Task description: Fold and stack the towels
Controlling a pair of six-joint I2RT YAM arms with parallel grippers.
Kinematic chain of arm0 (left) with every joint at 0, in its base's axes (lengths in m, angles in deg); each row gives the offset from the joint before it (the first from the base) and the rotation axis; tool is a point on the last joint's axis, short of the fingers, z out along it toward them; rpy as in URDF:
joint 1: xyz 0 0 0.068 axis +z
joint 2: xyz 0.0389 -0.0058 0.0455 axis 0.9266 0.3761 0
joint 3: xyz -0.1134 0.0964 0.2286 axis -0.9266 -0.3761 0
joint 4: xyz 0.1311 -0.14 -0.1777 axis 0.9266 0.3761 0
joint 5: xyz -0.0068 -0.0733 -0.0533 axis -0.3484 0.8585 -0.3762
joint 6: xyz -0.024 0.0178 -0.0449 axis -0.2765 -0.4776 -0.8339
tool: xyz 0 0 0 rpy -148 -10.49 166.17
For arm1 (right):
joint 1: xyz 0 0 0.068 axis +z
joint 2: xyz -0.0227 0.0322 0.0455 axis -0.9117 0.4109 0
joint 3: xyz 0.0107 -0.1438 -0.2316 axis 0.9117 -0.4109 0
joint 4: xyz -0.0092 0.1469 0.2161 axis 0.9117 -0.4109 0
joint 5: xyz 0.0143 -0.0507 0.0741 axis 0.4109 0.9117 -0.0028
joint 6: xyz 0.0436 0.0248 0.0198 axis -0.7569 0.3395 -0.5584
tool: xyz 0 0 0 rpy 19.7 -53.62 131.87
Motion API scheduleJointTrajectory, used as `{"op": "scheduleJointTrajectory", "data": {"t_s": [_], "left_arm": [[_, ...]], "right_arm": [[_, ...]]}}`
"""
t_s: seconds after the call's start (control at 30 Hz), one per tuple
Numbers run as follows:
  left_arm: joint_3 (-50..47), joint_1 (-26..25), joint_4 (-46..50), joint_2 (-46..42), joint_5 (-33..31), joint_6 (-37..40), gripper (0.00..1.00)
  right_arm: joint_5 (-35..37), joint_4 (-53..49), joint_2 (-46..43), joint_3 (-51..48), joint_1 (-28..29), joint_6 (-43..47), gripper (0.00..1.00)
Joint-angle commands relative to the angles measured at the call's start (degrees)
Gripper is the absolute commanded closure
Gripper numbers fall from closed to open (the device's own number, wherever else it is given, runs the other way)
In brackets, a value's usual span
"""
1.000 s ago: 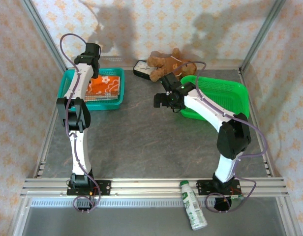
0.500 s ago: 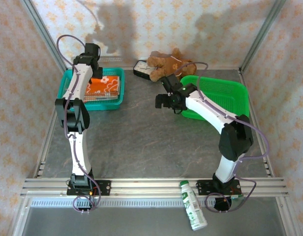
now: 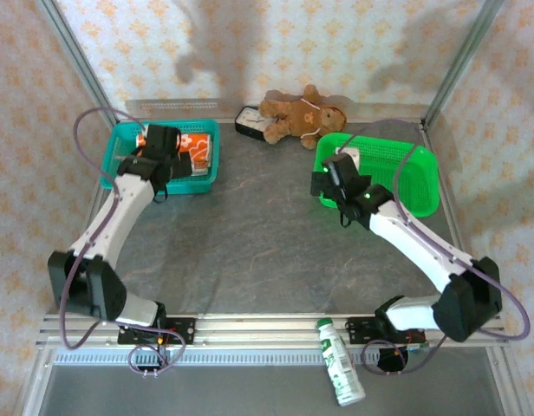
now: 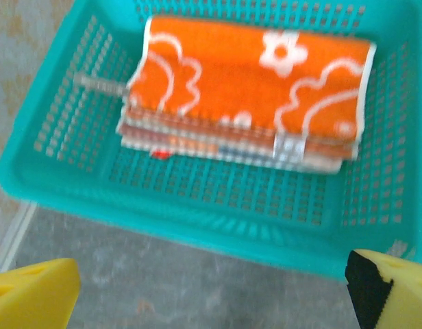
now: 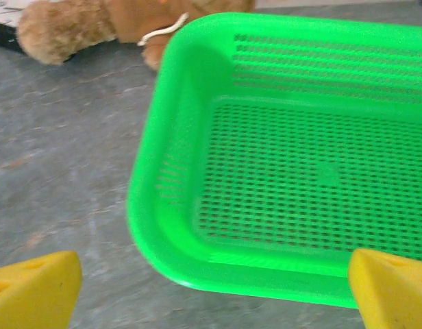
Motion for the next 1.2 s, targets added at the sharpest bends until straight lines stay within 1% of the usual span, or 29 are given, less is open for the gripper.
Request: {"op": "scheduleJointTrajectory", "data": {"t_s": [0.0, 0.07, 0.13, 0.2, 0.27, 0.33, 0.4, 0.47, 0.57, 0.6, 0.63, 0.73, 0.8, 0.87, 0.93, 1.0, 1.03, 1.07, 1.1, 1.13, 1.17], "left_arm": [[-8.7, -0.6, -2.8, -6.7, -1.6, -7.0, 0.00], [-13.6, -0.7, -3.6, -10.9, -1.9, -9.1, 0.00], [-19.0, -0.7, -5.0, -15.0, -2.0, -11.0, 0.00], [-23.9, -0.7, -6.4, -18.6, -3.5, -13.2, 0.00], [-26.9, -0.7, -6.9, -20.9, -4.5, -12.8, 0.00], [-29.5, -0.7, -8.3, -22.2, -7.5, -12.2, 0.00], [-32.8, -0.6, -11.8, -22.9, -9.4, -9.7, 0.00], [-33.9, -0.7, -11.8, -22.1, -11.9, -10.0, 0.00], [-33.0, -0.6, -10.9, -17.7, -15.8, -10.5, 0.00], [-33.6, -0.5, -12.5, -16.4, -16.4, -9.7, 0.00], [-32.9, 0.2, -12.8, -15.3, -14.8, -8.8, 0.00], [-31.3, 0.5, -14.6, -12.0, -16.3, -8.2, 0.00], [-31.1, 0.6, -17.3, -10.5, -17.2, -5.8, 0.00], [-32.7, 0.6, -23.4, -9.7, -18.1, -3.0, 0.00], [-36.1, 0.5, -32.6, -9.6, -19.6, -0.5, 0.00], [-41.2, 0.8, -45.9, -9.5, -20.6, 2.1, 0.00], [-43.7, 1.1, -52.6, -9.2, -20.1, 3.5, 0.00], [-46.6, 1.4, -60.4, -8.5, -19.0, 4.8, 0.00], [-48.5, 1.6, -65.8, -7.6, -17.5, 5.4, 0.00], [-49.4, 2.0, -70.1, -6.6, -16.4, 6.0, 0.00], [-49.0, 2.0, -70.1, -6.0, -15.8, 6.0, 0.00]], "right_arm": [[10.2, 9.3, -5.5, -7.8, -1.9, 4.9, 0.01], [11.1, 10.7, -9.9, -12.5, -3.4, 5.4, 0.01], [9.7, 11.0, -13.8, -16.8, -5.3, 5.0, 0.01], [7.7, 10.6, -17.4, -21.1, -8.2, 1.9, 0.01], [6.4, 11.5, -20.4, -24.9, -10.6, 0.2, 0.01], [4.5, 15.5, -23.2, -28.7, -11.4, 2.6, 0.01], [3.5, 23.3, -24.9, -33.5, -11.8, 6.7, 0.01], [1.5, 24.7, -24.4, -33.6, -14.0, 6.4, 0.01], [-0.6, 26.0, -20.2, -32.3, -16.9, 6.5, 0.00], [-0.8, 26.7, -18.2, -31.9, -17.4, 7.3, 0.00], [-0.8, 26.8, -16.3, -31.4, -18.1, 7.6, 0.00], [-3.1, 25.3, -10.4, -28.7, -21.1, 6.7, 0.00], [-4.5, 29.5, -8.6, -29.5, -22.0, 7.1, 0.00], [-5.2, 36.2, -7.2, -31.7, -22.4, 7.5, 0.00], [-5.8, 42.3, -4.1, -33.0, -22.6, 8.0, 0.00], [-5.5, 46.0, 1.3, -32.5, -22.7, 9.1, 0.00], [-5.1, 44.6, 2.6, -30.9, -22.7, 9.4, 0.00], [-5.3, 44.8, 4.0, -29.8, -22.7, 10.3, 0.00], [-6.0, 46.6, 5.0, -29.7, -22.8, 11.1, 0.00], [-6.5, 48.3, 6.0, -29.3, -22.9, 12.1, 0.00], [-6.6, 49.5, 6.9, -29.1, -22.9, 13.0, 0.00]]}}
